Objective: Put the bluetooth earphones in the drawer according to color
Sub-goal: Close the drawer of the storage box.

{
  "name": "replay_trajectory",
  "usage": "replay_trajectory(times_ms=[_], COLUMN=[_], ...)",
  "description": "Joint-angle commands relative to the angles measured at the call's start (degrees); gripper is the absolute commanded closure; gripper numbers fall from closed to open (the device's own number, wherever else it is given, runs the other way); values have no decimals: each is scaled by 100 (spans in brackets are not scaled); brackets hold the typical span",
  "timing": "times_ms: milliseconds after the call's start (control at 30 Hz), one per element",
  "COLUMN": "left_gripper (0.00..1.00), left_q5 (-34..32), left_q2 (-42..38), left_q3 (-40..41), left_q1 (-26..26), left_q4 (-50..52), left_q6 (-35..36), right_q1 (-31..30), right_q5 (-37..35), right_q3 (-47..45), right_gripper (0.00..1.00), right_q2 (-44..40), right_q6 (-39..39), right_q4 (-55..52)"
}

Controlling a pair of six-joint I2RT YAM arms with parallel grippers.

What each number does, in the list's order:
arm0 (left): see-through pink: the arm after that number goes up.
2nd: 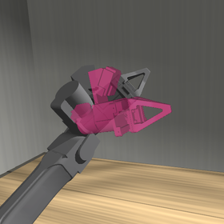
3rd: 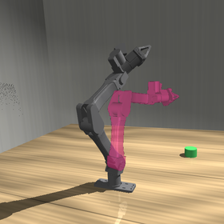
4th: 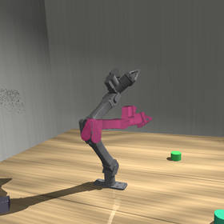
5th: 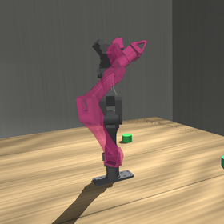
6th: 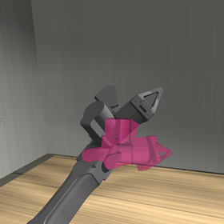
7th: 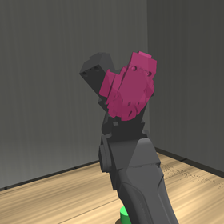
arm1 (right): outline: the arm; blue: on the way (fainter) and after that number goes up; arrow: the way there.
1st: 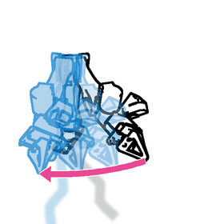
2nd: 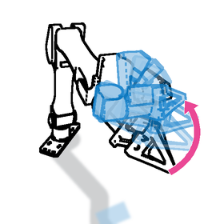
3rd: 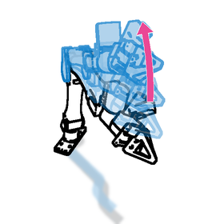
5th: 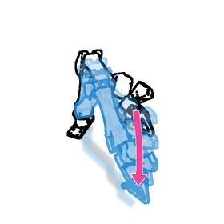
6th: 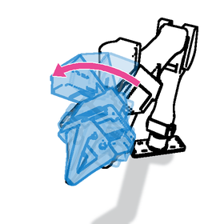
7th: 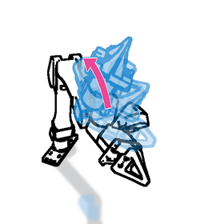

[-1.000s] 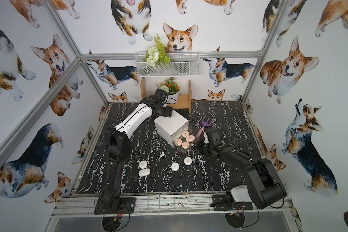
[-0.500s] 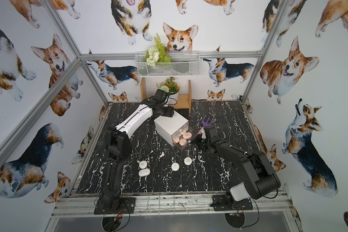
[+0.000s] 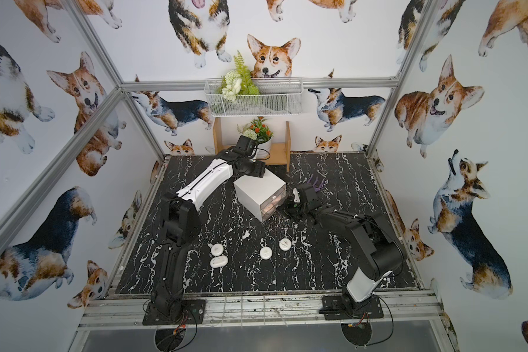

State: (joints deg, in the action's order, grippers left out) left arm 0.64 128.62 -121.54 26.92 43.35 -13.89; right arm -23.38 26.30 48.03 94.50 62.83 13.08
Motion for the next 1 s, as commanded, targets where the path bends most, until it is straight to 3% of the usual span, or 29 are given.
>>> replay_trajectory(times_ms=[0,233,433,600,967], left_gripper=[25,25,25,25,25], left_q5=[243,229,155,164,213], left_q2=[137,94,61,50,57], left_q3=[151,253,286,315,323], left_q1=[77,77,63,51,59], left_q4=[1132,1103,1132,1090,1079], left_q6=[117,97,128,108,79], right_q1=[-66,-88,65,314,335], right_q5=[110,287,58,106,252], right_q3=[142,17,-749,-1385,-626], right_gripper=[100,100,90,89,95], right_q2=[122,176,-725,-1207,-390], right_q6=[191,338,300,391,396], right_q4=[472,829,687,725,911])
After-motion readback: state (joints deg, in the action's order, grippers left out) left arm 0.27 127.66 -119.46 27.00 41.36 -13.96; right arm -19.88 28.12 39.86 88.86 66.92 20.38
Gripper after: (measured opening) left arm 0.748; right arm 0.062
